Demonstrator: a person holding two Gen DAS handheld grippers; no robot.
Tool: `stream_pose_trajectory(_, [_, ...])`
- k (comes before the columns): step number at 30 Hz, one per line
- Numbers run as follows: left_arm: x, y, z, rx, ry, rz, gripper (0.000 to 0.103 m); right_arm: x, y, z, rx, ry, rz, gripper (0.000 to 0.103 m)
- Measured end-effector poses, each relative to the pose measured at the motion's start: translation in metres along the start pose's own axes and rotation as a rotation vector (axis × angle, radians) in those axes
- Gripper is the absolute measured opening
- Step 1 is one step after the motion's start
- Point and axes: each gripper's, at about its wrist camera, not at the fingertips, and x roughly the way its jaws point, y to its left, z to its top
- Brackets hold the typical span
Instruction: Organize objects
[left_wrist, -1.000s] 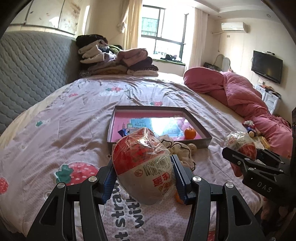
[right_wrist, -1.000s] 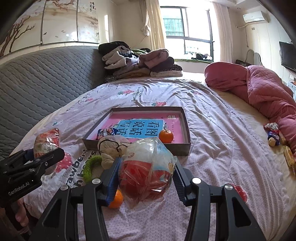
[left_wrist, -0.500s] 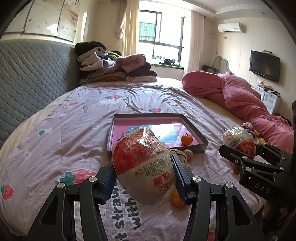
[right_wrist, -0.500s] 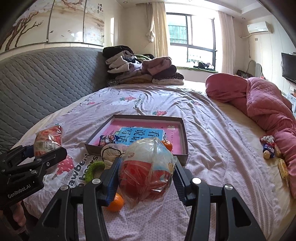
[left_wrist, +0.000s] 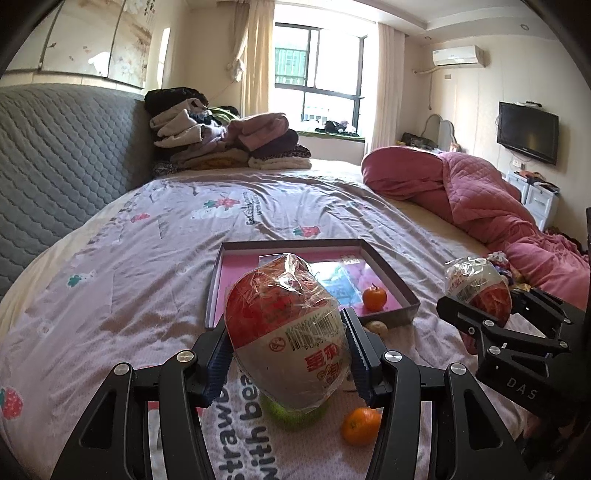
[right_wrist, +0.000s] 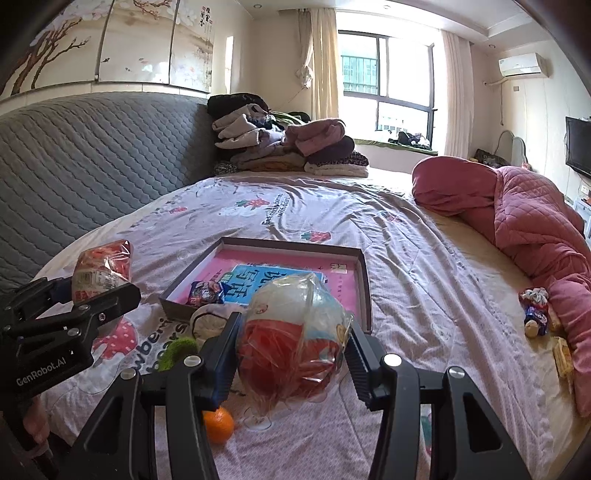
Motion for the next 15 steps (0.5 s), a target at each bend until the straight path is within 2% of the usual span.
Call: stream_pose_trajectory(15, [0.047, 0.003, 0.033, 0.010, 0.018, 0.003, 0.057, 0.027, -0.009, 0.032, -0.049, -0.022, -0.020, 0.052])
